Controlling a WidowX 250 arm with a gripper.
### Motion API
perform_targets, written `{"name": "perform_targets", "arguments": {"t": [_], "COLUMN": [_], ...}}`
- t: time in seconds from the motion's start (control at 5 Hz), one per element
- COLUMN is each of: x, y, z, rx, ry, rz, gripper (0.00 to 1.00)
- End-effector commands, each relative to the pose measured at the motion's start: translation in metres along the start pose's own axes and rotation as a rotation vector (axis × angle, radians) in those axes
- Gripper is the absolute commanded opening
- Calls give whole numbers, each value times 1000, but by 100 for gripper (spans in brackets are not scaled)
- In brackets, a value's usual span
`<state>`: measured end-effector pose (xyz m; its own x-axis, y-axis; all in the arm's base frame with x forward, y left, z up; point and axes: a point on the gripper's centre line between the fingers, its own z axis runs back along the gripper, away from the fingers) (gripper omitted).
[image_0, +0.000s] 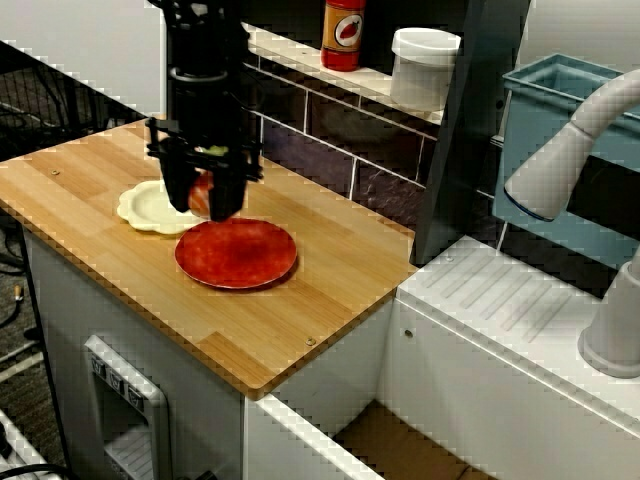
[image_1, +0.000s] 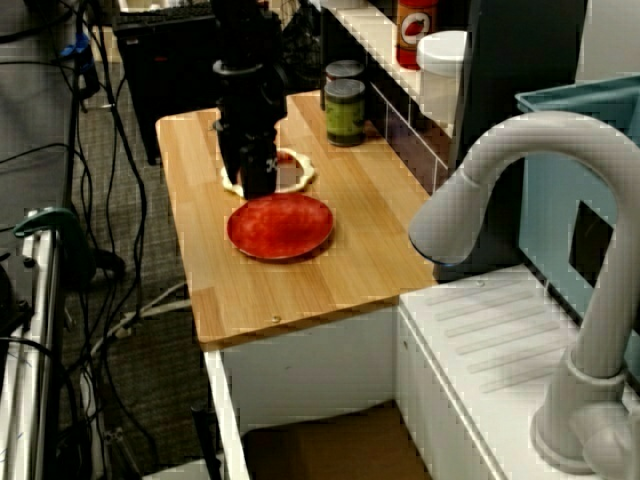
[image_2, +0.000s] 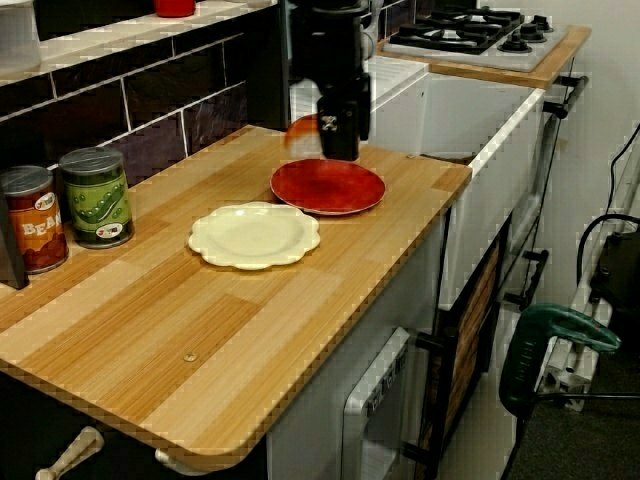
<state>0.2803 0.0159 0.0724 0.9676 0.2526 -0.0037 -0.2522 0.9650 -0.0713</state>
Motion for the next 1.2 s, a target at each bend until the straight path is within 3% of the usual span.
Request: {"name": "perform_targets", "arguments": {"t": [0.0, 0.4, 0.6, 0.8, 1.0], "x": [-9, -6, -4, -3, -3], "y": [-15, -15, -12, -7, -3], "z": [-4, -23, -29, -29, -22], "rx": [42, 72, 87, 87, 71], "ry": [-74, -60, -56, -46, -45], "rz": [-20, -6, 7, 13, 20], "gripper": [0, 0, 60, 100, 100]}}
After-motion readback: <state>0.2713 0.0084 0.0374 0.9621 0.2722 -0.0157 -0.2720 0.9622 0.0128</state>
